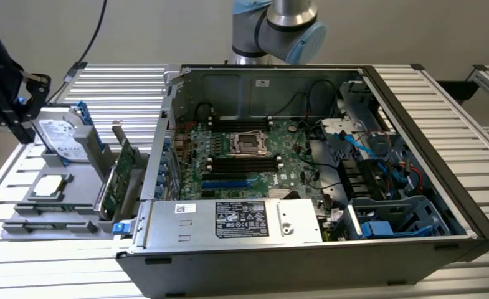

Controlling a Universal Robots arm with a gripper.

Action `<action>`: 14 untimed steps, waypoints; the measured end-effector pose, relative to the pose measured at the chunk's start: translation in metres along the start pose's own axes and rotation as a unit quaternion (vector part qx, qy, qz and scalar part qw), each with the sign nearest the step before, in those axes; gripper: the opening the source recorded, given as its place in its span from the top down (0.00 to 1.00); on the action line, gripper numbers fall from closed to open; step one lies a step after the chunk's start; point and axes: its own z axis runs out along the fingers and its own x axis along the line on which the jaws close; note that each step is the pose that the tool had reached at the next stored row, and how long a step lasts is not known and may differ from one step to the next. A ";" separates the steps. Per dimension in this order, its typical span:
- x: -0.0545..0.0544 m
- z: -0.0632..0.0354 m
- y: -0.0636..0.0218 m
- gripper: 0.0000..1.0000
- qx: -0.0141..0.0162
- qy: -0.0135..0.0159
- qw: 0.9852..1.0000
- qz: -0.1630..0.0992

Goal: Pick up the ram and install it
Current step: 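Pick up the ram and move it above insertion slot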

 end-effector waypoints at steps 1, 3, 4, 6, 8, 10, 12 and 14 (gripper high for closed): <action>0.000 0.0009 0.0000 0.89 0.000 0.000 1.000 -0.009; 0.000 0.0030 -0.0001 0.89 0.000 0.001 1.000 -0.027; 0.000 0.0041 -0.0002 0.89 0.001 0.002 0.999 -0.037; 0.000 0.0060 -0.0003 0.89 0.001 0.003 0.999 -0.055; 0.000 0.0079 -0.0004 0.89 0.001 0.003 0.997 -0.072; 0.000 0.0097 -0.0005 0.89 0.002 0.004 0.996 -0.091; 0.000 0.0113 -0.0005 0.89 0.002 0.005 0.994 -0.109; 0.000 0.0126 -0.0006 0.89 0.002 0.006 0.992 -0.127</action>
